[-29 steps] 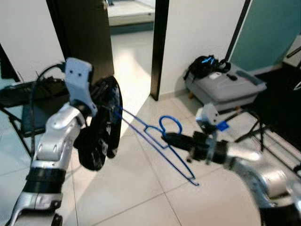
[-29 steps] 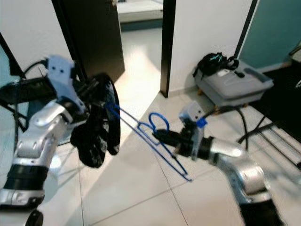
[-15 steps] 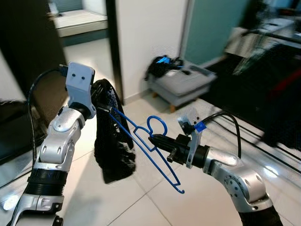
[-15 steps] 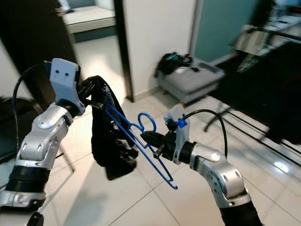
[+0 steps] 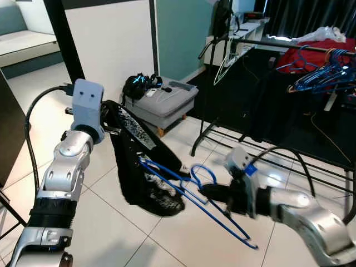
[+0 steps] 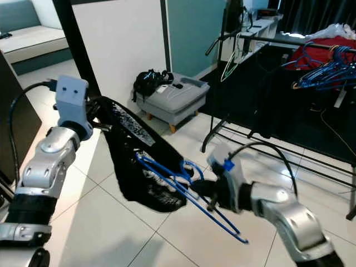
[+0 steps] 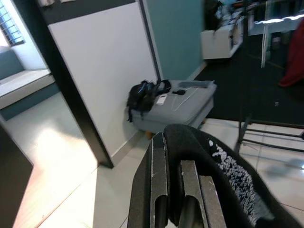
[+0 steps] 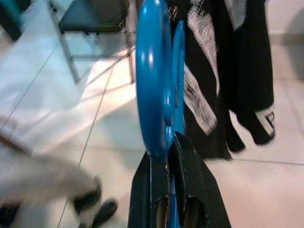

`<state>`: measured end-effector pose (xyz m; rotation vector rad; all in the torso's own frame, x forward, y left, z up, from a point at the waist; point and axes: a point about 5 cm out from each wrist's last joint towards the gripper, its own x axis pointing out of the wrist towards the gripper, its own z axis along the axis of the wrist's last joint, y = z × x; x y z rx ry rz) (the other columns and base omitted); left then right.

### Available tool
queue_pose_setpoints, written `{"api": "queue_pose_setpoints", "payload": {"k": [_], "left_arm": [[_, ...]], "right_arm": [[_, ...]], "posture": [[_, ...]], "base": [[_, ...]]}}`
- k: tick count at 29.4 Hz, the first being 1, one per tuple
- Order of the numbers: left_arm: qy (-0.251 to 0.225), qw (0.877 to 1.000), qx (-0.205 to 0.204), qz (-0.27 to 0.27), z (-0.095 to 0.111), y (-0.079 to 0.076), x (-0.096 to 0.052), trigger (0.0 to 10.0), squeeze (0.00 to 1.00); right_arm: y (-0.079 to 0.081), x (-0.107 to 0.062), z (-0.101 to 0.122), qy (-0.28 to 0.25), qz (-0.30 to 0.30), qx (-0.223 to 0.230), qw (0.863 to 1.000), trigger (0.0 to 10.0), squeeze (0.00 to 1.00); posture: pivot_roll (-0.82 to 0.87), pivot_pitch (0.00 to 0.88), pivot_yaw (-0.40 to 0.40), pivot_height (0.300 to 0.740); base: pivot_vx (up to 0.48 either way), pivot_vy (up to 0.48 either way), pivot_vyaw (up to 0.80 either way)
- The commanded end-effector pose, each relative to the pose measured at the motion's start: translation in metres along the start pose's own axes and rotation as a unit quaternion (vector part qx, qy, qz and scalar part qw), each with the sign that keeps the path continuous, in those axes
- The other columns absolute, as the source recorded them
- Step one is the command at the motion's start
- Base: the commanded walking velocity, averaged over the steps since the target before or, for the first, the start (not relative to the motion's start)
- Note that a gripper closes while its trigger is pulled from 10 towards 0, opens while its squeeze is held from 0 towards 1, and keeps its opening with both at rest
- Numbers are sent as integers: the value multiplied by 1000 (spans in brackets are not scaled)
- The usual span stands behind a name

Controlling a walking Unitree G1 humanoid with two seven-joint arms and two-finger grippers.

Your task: Hang hanger

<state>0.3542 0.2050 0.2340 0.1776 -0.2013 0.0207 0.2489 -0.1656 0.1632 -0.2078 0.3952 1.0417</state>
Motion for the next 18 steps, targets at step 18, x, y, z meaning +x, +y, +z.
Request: {"api": "queue_pose_setpoints", "payload": {"k": [18], "left_arm": [[-11, 999, -35, 3, 9, -18, 0, 10000, 0]], "right_arm": [[16, 4, 29, -47, 39, -20, 998, 10000, 0]], "posture": [[-5, 9, 39, 735]], "base": [[0, 0, 0]]}}
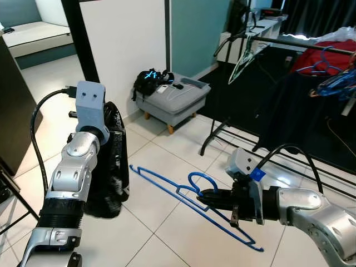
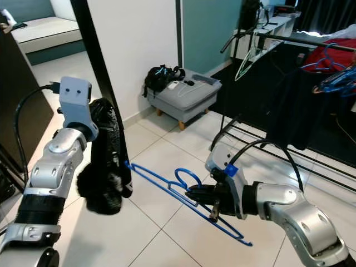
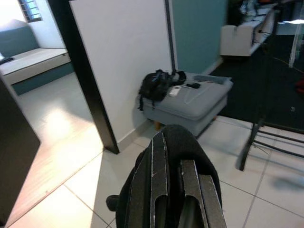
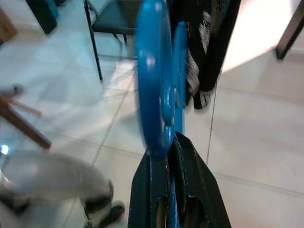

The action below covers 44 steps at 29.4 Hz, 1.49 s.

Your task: Hang hanger

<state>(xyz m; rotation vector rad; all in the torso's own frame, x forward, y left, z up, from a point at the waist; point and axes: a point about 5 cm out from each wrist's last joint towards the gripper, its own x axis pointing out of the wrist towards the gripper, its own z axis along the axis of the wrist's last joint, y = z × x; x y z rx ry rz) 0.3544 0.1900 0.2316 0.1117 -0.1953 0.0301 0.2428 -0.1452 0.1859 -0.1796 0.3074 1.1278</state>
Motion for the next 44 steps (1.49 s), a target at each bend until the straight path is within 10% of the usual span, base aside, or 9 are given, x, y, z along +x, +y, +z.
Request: {"api": "queue_pose_setpoints", "payload": {"k": [1, 25, 44], "left_arm": [[-14, 1000, -2, -5, 8, -3, 0, 10000, 0], [-19, 999, -18, -22, 13, -16, -3, 10000, 0], [-16, 994, -57, -92, 14, -67, -11, 10000, 0]], "right_arm": [[1, 4, 5, -12, 1, -3, 1000, 10000, 0], [-44, 8, 15, -30, -177, 13, 984, 10000, 0], [-28, 21, 21, -51, -108, 18, 993, 10000, 0]], "posture": [[-5, 9, 39, 735], [3, 0, 32, 735], [5, 2, 32, 735]], "base": [[0, 0, 0], [0, 0, 0], [0, 0, 0]]}}
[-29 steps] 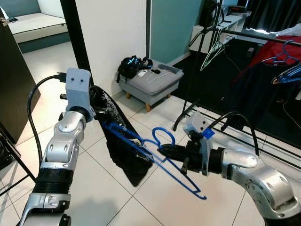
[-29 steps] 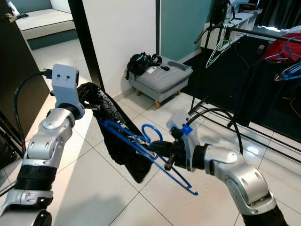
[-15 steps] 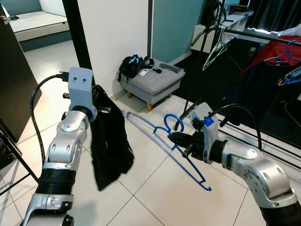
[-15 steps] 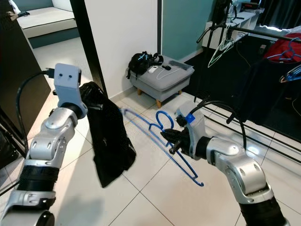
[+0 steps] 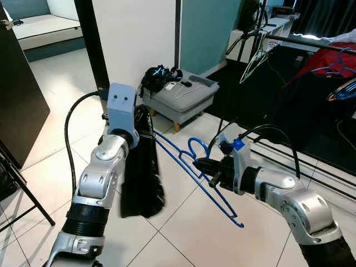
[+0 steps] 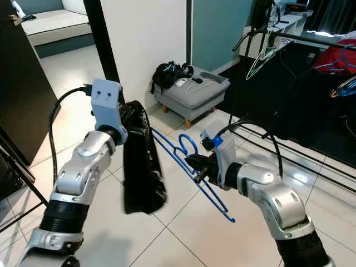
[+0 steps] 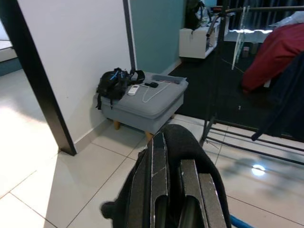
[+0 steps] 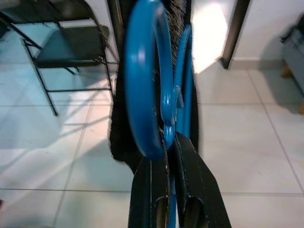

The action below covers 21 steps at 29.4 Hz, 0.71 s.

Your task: Hang hanger

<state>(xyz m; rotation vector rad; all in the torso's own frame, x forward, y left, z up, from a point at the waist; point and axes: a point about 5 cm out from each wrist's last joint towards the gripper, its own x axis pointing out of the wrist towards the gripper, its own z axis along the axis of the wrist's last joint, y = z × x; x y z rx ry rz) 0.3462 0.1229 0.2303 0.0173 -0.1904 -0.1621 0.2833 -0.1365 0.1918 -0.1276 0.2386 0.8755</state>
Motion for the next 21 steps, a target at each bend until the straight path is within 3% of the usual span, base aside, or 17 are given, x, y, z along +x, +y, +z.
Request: {"api": "queue_pose_setpoints", "payload": {"k": [1, 3, 6, 8, 11, 14, 21], "left_arm": [[-12, 1000, 0, -2, 5, -1, -1, 10000, 0], [-12, 1000, 0, -2, 5, -1, -1, 10000, 0], [-7, 1000, 12, 20, 4, 13, -1, 10000, 0], [-6, 999, 16, 28, 4, 18, 0, 10000, 0], [-6, 999, 23, 46, 6, 30, 1, 10000, 0], [-9, 998, 23, 50, 9, 34, 1, 10000, 0], [-11, 999, 15, 37, 9, 23, 1, 10000, 0]], "right_arm": [[5, -10, 11, -27, 37, 1, 999, 10000, 0], [5, -10, 11, -27, 37, 1, 999, 10000, 0], [3, -57, 6, -16, 88, 14, 996, 10000, 0], [0, -67, 1, 2, 85, 18, 996, 10000, 0], [-7, -83, -22, 80, 51, 23, 995, 10000, 0], [-11, -91, -40, 144, 25, 20, 989, 10000, 0], [8, -86, -31, 106, 78, 38, 991, 10000, 0]], "posture": [[4, 4, 32, 735], [4, 4, 32, 735], [-8, 10, 36, 735], [-14, 12, 37, 735], [-26, 15, 39, 735], [-31, 16, 41, 735], [-33, 15, 44, 735]], "base": [[0, 0, 0], [0, 0, 0], [0, 0, 0], [0, 0, 0], [0, 0, 0], [0, 0, 0], [0, 0, 0]]}}
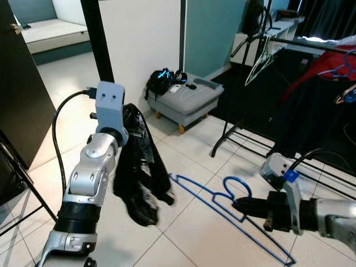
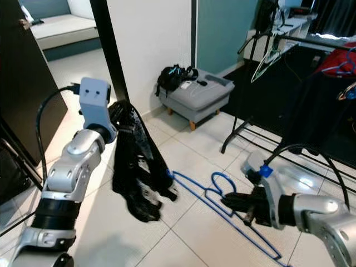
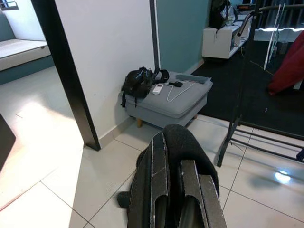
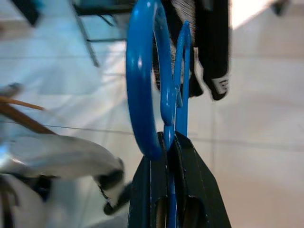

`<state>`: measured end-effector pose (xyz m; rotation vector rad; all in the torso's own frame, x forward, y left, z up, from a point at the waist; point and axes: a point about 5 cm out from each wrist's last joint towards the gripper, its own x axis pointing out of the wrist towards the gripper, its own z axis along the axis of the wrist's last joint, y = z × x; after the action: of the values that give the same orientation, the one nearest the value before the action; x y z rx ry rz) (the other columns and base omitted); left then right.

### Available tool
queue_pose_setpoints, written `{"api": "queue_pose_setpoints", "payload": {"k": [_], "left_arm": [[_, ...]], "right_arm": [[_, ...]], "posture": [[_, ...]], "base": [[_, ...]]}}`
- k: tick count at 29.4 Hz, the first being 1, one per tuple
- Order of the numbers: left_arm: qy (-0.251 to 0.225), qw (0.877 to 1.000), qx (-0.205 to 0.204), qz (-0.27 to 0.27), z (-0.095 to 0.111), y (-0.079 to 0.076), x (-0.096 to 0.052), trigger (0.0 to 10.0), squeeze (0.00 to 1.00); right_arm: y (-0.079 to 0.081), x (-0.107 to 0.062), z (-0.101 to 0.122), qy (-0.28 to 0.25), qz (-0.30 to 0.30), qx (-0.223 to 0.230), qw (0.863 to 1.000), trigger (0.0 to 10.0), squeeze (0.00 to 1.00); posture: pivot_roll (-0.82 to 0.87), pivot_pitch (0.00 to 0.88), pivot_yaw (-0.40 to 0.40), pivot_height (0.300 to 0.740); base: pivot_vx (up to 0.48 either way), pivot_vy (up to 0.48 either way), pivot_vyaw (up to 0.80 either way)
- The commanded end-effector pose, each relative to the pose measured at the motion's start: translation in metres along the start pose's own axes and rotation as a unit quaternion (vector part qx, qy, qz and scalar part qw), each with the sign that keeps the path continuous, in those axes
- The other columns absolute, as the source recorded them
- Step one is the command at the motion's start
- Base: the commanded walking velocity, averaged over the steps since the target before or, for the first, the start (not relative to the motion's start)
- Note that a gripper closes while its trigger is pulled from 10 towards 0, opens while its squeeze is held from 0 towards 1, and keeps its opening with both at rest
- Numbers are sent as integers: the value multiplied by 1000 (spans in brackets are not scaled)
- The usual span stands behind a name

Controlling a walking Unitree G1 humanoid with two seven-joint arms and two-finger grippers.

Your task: Hang hanger

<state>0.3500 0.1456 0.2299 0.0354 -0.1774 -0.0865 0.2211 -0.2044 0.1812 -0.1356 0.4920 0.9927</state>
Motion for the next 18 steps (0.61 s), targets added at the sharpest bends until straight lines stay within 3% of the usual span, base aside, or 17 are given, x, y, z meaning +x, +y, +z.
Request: {"api": "queue_pose_setpoints", "payload": {"k": [1, 2, 9, 13, 18], "left_arm": [[-19, 1000, 0, -3, 10, -4, 0, 10000, 0], [-19, 1000, -4, -9, 10, -9, 0, 10000, 0], [-19, 1000, -7, -14, 9, -14, 0, 10000, 0], [-18, 1000, -8, -13, 9, -15, -1, 10000, 0], [-19, 1000, -9, -12, 10, -14, -1, 10000, 0]], "right_arm": [[8, 4, 7, -17, 23, -3, 1000, 10000, 0], [15, 14, 15, -43, 51, -5, 998, 10000, 0], [26, 31, 25, -74, 92, -6, 993, 10000, 0], [19, 44, 34, -99, 65, -11, 993, 10000, 0], [10, 47, 41, -112, 28, -8, 993, 10000, 0]], "posture": [[-34, 14, 47, 735], [-27, 11, 46, 735], [-18, 9, 38, 735], [-15, 10, 34, 735], [-16, 11, 33, 735]], "base": [[0, 0, 0], [0, 0, 0], [0, 0, 0], [0, 0, 0], [0, 0, 0]]}}
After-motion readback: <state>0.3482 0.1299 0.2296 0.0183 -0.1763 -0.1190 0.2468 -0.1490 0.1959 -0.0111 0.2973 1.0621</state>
